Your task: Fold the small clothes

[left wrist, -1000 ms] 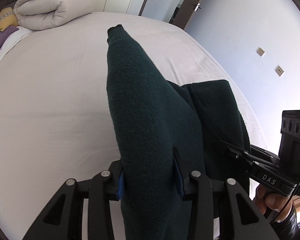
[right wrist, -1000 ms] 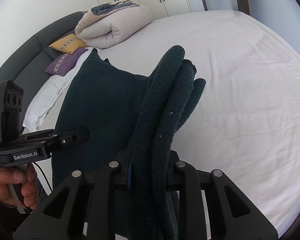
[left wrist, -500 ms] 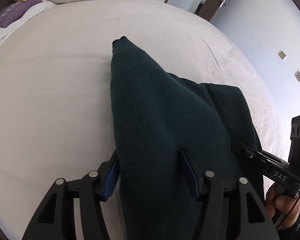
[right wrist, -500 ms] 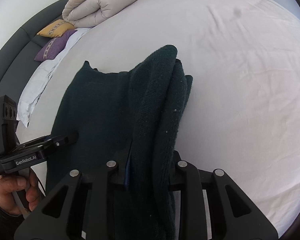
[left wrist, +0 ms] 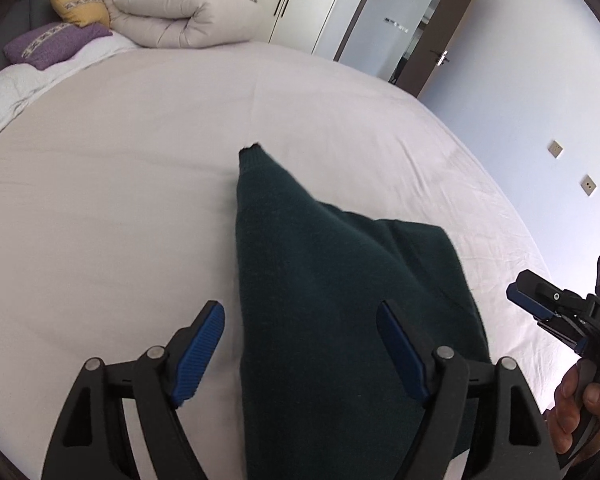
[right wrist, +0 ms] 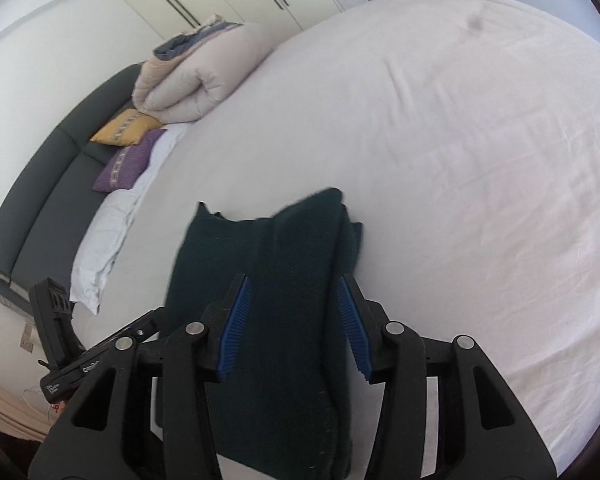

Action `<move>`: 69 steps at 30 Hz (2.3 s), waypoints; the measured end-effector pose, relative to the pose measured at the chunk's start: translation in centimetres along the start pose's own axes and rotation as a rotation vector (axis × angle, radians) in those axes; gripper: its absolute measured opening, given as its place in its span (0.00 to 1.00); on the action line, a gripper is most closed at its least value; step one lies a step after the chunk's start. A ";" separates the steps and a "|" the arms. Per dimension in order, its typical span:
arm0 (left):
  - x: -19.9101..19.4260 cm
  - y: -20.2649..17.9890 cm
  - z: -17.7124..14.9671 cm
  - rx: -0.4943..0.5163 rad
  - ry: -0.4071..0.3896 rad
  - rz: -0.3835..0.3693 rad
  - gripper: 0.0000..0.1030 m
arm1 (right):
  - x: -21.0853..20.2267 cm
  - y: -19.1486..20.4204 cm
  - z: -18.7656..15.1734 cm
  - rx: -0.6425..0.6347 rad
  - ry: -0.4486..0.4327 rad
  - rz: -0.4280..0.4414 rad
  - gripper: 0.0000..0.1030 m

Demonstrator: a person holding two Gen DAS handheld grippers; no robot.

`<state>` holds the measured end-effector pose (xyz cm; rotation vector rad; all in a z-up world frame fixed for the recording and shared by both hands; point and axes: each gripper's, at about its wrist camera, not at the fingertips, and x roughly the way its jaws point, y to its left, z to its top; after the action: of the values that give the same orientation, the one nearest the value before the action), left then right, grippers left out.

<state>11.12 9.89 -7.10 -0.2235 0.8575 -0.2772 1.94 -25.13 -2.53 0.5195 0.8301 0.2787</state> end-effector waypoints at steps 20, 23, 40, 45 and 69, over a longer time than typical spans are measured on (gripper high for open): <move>-8.2 -2.4 -3.5 0.173 -0.282 0.152 0.96 | -1.1 -1.5 -4.3 -0.005 -0.024 0.011 0.37; -13.3 -4.7 -3.3 0.260 -0.508 0.220 1.00 | -5.2 1.1 -2.9 -0.103 -0.164 -0.056 0.44; -16.4 -6.4 -3.2 0.174 -0.212 0.368 1.00 | -17.3 10.7 -4.8 -0.379 -0.609 -0.251 1.00; -13.5 -4.5 -6.0 0.077 -0.068 0.338 1.00 | -13.0 9.0 -7.5 -0.280 -0.406 -0.280 1.00; -10.3 -3.2 -8.4 0.072 -0.009 0.336 1.00 | -4.7 7.0 -12.8 -0.243 -0.092 -0.390 1.00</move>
<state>-2.22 9.57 -4.09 -0.0117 0.8599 0.0070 -11.10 -17.04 -2.97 0.1357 0.7774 -0.0046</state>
